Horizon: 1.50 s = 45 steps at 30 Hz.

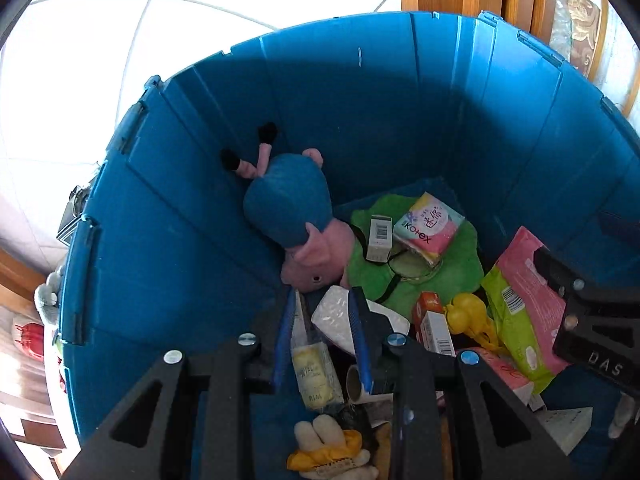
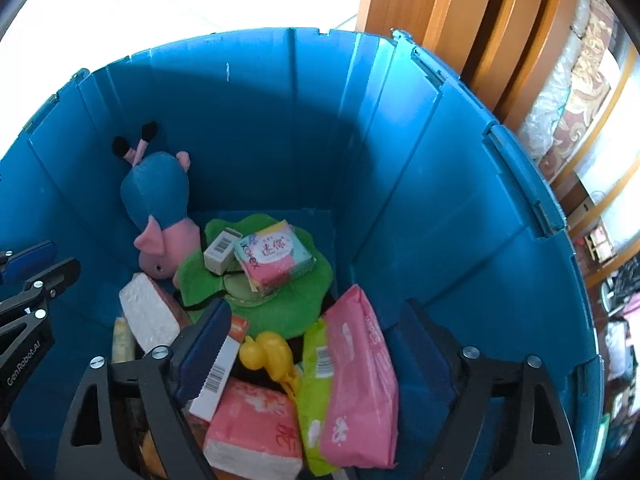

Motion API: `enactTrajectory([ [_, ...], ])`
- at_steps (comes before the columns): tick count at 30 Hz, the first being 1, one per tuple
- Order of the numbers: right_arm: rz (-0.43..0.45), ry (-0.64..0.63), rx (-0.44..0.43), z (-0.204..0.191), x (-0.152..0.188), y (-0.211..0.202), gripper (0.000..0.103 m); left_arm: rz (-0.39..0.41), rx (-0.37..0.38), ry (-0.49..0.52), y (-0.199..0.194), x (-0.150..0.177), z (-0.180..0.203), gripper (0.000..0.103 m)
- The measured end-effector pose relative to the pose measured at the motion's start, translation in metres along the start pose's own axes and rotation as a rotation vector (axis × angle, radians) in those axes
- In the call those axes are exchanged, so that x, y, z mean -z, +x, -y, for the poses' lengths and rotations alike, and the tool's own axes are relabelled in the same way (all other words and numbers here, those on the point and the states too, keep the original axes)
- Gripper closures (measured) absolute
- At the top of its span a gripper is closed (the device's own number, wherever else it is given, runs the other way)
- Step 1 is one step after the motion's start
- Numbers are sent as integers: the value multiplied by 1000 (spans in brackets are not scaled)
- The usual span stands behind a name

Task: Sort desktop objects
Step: 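Open both tools to drop the pad packet and wipes pack into the crate, then withdraw both tools from the crate back toward the pile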

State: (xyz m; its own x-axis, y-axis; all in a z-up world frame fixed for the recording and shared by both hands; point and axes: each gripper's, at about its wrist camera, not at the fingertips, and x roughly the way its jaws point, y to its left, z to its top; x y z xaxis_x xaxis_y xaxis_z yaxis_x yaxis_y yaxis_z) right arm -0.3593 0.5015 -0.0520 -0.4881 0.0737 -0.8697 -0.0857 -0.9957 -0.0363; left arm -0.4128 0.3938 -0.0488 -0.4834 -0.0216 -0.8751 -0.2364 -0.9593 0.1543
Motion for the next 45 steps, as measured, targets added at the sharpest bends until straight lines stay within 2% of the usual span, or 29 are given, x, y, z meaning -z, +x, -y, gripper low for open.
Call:
enactTrajectory([
  [1, -9, -4, 0, 0, 0, 2, 3, -3, 1, 1, 0, -1, 0, 77],
  [7, -32, -33, 5, -7, 2, 8, 2, -10, 10, 0, -1, -2, 1, 77],
  [13, 28, -6, -45, -5, -1, -10, 0, 26, 34, -19, -11, -2, -1, 77],
  [15, 53, 2, -66, -5, -3, -18, 0, 54, 32, -26, -19, -1, -1, 77],
  [20, 120, 15, -80, -4, -7, -38, 0, 162, 87, -70, -53, 2, -14, 77],
  [26, 216, 52, -226, -6, -3, -82, 0, 273, 90, -95, -111, 14, -40, 77],
  [32, 343, -18, -216, -37, 11, -145, 0, 411, 67, -106, -173, 45, -73, 76],
  [34, 391, -37, -226, -49, 18, -167, 0, 449, 80, -123, -188, 60, -88, 67],
  [36, 443, -60, -247, -63, 29, -189, 0, 496, 87, -151, -203, 76, -103, 36],
  [37, 464, -70, -262, -70, 34, -198, 0, 528, 81, -167, -211, 85, -111, 29],
  [38, 483, -84, -277, -79, 41, -207, 0, 557, 72, -177, -217, 94, -119, 26],
  [40, 513, -97, -282, -95, 53, -221, 0, 599, 53, -188, -229, 113, -134, 26],
  [45, 619, -116, -283, -136, 85, -252, 0, 672, 63, -259, -244, 159, -184, 26],
])
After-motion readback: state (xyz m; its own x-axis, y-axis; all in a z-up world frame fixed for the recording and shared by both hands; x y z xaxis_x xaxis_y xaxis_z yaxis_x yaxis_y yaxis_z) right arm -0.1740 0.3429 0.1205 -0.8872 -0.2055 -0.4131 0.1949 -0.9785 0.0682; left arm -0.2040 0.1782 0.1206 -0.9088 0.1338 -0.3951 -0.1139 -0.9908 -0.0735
